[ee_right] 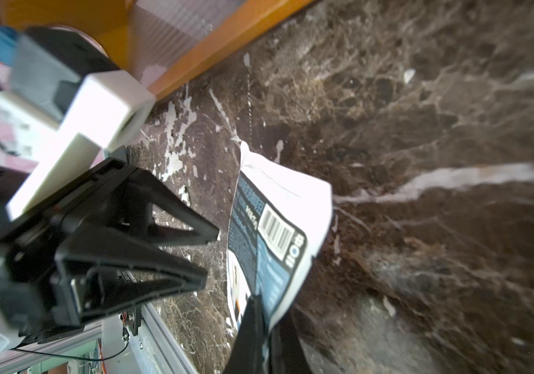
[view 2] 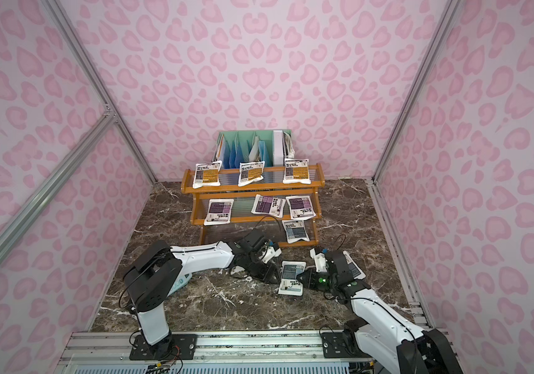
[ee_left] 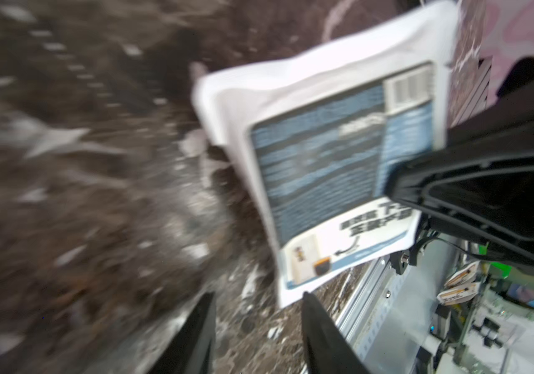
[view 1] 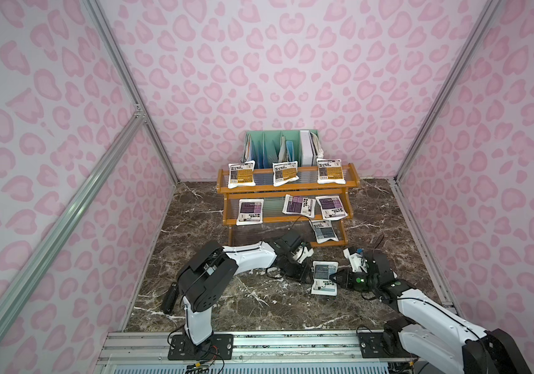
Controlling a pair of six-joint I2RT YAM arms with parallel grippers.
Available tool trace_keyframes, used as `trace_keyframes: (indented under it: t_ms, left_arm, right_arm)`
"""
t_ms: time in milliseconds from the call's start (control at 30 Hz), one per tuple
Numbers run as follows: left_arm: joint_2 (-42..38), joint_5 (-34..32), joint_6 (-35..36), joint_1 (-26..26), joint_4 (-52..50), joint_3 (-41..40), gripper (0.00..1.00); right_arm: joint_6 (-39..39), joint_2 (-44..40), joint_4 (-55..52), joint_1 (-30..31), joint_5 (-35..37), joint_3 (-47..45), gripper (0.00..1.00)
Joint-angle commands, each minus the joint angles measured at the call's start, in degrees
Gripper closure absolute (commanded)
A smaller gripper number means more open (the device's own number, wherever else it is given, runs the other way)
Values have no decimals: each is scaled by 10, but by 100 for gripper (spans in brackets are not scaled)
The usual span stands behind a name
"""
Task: Place the bagged coffee beans on the shelf by color
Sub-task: Pick up the bagged coffee beans at the center of the board.
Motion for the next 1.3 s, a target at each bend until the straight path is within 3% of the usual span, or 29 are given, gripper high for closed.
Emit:
trace_keyframes:
  t_ms: [0, 233, 600, 967, 1133, 1200, 1267]
  left_arm:
    - [-51, 28, -79, 26, 120, -64, 43]
    - [-168, 17, -98, 33, 189, -129, 40]
    - [-223, 9, -129, 49, 231, -166, 44]
    - [-250, -17, -177, 73, 299, -198, 100]
    - [-295, -67, -183, 85, 263, -219, 100]
    - [-321, -98, -175, 85, 239, -233, 100]
    - [-355, -127, -159, 86, 200, -244, 100]
  right_arm:
    - [-1, -32, 18, 1, -9, 6, 100]
    - [56, -66, 117, 2, -26, 19, 100]
    - [104, 57, 252, 41, -46, 75, 100]
    - [115, 127, 280, 73, -30, 115, 100]
    - [105, 154, 257, 83, -17, 127, 100]
    - [94, 165, 237, 89, -11, 141, 91]
    - [83, 175, 211, 94, -7, 158, 72]
